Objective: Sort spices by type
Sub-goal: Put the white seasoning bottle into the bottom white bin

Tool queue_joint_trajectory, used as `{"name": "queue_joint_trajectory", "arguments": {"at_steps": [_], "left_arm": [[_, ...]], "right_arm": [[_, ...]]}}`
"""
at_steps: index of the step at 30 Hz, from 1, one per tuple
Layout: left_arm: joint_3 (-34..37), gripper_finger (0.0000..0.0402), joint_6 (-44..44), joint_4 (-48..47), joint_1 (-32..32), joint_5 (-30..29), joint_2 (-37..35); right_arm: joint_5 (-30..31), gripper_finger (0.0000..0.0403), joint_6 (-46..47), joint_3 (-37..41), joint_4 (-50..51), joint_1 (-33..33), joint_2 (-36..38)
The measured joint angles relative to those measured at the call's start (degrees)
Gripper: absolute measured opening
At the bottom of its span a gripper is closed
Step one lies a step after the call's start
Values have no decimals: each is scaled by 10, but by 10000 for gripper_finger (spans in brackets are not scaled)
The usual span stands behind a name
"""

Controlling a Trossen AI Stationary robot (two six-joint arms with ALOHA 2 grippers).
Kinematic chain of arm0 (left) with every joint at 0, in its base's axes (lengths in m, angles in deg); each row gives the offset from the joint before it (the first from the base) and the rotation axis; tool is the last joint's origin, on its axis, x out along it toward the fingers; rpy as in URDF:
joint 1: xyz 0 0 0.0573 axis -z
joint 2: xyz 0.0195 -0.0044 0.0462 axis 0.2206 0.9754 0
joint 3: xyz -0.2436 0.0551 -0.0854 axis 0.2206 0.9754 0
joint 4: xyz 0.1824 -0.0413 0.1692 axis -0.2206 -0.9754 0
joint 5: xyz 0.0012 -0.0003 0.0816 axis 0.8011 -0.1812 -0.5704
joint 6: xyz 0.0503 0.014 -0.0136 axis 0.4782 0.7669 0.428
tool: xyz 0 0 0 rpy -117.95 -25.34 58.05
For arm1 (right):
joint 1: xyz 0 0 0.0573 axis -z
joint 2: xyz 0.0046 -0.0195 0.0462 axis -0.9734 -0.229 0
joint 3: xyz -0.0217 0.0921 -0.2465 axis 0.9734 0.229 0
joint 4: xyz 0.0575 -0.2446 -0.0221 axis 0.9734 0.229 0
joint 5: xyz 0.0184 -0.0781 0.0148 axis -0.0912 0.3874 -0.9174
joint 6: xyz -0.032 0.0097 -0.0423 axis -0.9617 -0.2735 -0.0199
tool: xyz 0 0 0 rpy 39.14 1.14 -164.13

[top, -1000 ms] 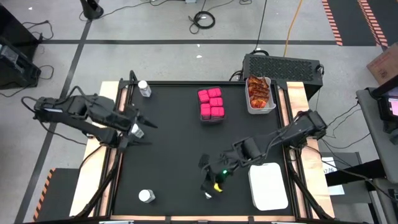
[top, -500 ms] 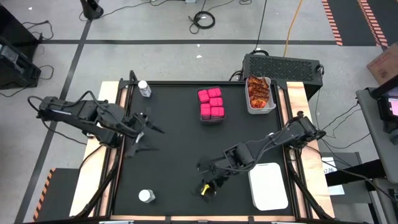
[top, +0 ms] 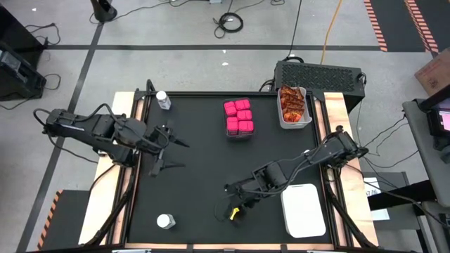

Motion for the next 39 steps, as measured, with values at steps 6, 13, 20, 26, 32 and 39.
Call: {"name": "queue_joint_trajectory", "arguments": {"at_steps": [6,13,20,26,32,39], "left_arm": [[0,328,-14,-19,0,-7,0],[0,328,-16,-32,0,-10,0],[0,329,-4,-41,0,-30,0],[0,329,9,-41,0,-34,0],[0,329,10,-43,0,-35,0],[-1,329,11,-54,0,-35,0]], "right_arm": [[17,317,-76,0,-2,-15,-29],[106,315,-200,0,1,-42,-42],[133,315,-233,0,23,-46,-42],[132,315,-325,0,25,-47,-42],[114,315,-355,2,22,-55,-61],[104,315,-431,2,5,-64,-92]]}}
